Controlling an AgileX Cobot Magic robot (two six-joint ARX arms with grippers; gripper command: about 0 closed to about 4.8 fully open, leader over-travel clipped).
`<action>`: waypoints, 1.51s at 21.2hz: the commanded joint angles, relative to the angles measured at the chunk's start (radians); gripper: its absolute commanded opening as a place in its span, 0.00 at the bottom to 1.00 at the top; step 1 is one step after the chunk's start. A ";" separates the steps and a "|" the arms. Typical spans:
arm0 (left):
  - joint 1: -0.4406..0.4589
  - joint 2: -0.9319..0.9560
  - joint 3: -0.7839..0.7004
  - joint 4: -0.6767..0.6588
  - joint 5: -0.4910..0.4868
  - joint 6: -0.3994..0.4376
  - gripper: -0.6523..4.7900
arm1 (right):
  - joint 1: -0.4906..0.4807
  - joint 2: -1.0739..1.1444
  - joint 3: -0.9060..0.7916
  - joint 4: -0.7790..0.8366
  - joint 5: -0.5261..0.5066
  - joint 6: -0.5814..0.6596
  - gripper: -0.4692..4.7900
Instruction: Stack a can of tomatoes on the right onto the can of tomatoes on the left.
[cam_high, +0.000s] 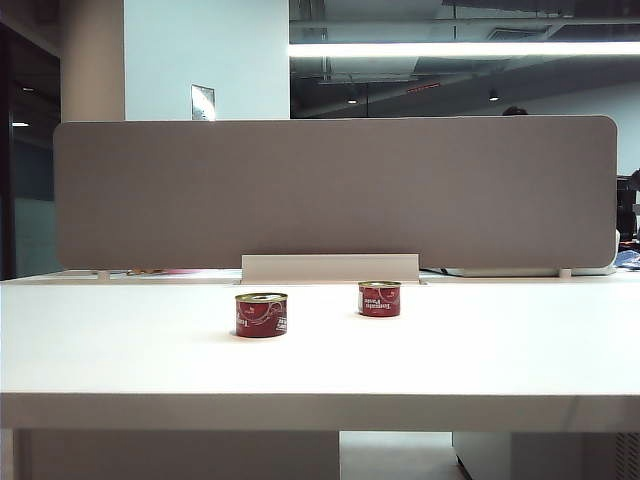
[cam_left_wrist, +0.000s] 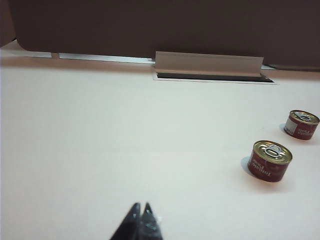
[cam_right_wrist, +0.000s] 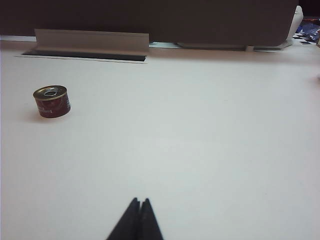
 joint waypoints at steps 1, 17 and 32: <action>0.000 0.001 0.003 0.013 0.004 0.004 0.11 | 0.001 -0.002 0.003 0.016 0.002 -0.003 0.08; 0.000 0.001 0.003 0.015 0.001 0.004 0.11 | 0.001 -0.002 0.003 0.017 -0.006 0.021 0.08; 0.000 0.001 0.004 0.035 0.004 0.004 0.11 | 0.003 0.012 0.147 0.002 -0.084 0.180 0.08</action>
